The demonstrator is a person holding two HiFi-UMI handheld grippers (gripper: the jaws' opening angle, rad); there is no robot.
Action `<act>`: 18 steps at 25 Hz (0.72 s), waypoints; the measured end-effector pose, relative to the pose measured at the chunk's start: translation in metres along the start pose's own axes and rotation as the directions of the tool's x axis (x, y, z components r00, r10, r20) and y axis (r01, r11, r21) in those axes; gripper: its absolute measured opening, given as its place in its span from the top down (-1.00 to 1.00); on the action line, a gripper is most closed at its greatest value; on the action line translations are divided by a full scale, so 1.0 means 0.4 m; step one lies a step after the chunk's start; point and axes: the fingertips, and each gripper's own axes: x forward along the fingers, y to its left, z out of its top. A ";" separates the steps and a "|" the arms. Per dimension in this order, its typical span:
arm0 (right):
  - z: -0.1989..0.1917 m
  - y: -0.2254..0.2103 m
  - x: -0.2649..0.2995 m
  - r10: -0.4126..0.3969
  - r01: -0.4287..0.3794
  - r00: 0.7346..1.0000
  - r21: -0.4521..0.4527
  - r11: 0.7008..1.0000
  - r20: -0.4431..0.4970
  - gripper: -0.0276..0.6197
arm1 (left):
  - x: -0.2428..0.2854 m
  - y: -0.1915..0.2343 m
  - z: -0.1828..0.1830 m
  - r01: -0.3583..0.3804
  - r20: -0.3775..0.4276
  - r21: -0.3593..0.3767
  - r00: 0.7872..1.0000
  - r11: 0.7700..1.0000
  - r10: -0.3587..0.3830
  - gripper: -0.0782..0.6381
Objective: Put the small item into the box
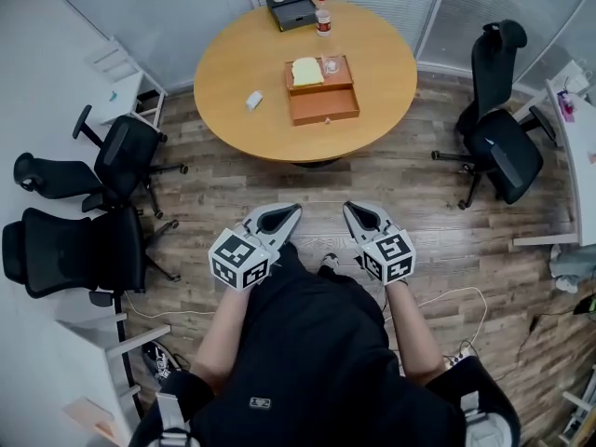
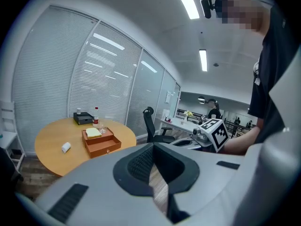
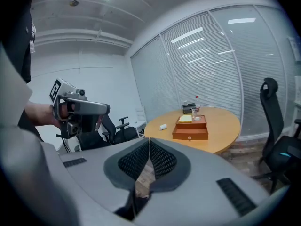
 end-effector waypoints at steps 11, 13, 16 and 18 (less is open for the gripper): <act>0.036 -0.069 0.016 0.003 -0.011 0.998 0.139 0.990 0.060 0.90 | 0.085 0.010 0.080 0.059 0.018 0.044 0.998 0.997 -0.060 0.76; 0.044 -0.077 0.038 0.000 -0.007 0.999 0.132 0.991 0.051 0.90 | 0.092 0.029 0.080 0.061 0.016 0.037 0.998 0.997 -0.061 0.76; 0.046 -0.083 0.071 0.005 -0.008 1.000 0.123 0.992 0.027 0.90 | 0.101 0.060 0.082 0.062 0.024 0.020 0.998 0.998 -0.062 0.76; 0.049 -0.089 0.089 0.002 -0.005 1.000 0.126 0.992 0.019 0.90 | 0.108 0.079 0.080 0.068 0.022 0.016 0.997 0.998 -0.068 0.76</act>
